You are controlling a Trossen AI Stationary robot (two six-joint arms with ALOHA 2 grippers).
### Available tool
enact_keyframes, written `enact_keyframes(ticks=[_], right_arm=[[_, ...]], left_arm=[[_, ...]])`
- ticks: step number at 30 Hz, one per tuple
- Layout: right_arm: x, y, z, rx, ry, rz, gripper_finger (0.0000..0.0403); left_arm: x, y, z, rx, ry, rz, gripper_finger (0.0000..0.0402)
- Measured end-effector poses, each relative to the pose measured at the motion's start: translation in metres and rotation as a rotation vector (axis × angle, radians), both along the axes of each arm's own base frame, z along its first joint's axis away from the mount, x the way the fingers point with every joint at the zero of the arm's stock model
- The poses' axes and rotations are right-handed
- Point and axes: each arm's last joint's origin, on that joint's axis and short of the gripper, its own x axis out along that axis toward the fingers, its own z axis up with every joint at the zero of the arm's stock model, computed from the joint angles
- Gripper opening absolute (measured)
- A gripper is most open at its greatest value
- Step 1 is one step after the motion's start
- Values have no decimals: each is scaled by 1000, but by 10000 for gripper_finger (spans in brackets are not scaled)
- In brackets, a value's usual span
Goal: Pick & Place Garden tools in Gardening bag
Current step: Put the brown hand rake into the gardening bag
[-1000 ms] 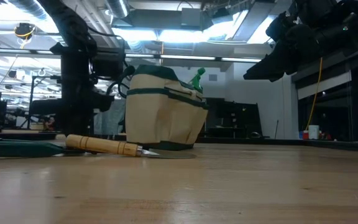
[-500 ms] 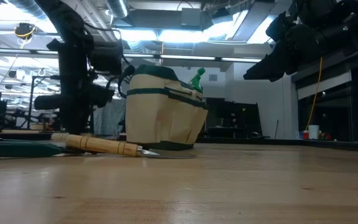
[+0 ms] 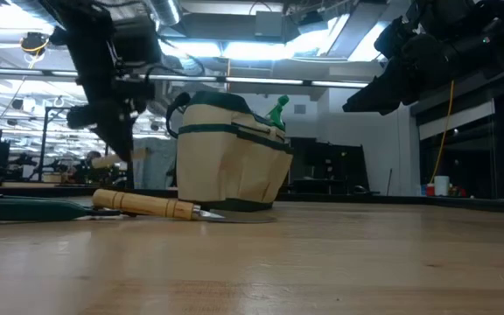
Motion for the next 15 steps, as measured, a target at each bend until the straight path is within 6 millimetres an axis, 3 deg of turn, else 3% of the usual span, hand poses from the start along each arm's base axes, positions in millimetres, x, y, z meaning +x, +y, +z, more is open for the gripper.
enact_keyframes(ticks=[8, 15], right_arm=[[0, 0, 0, 0, 0, 1, 181], [0, 0, 0, 0, 0, 1, 181]], left_arm=[[-16, -5, 30, 119, -215, 35, 61], [-28, -9, 40, 246, -506, 63, 61]])
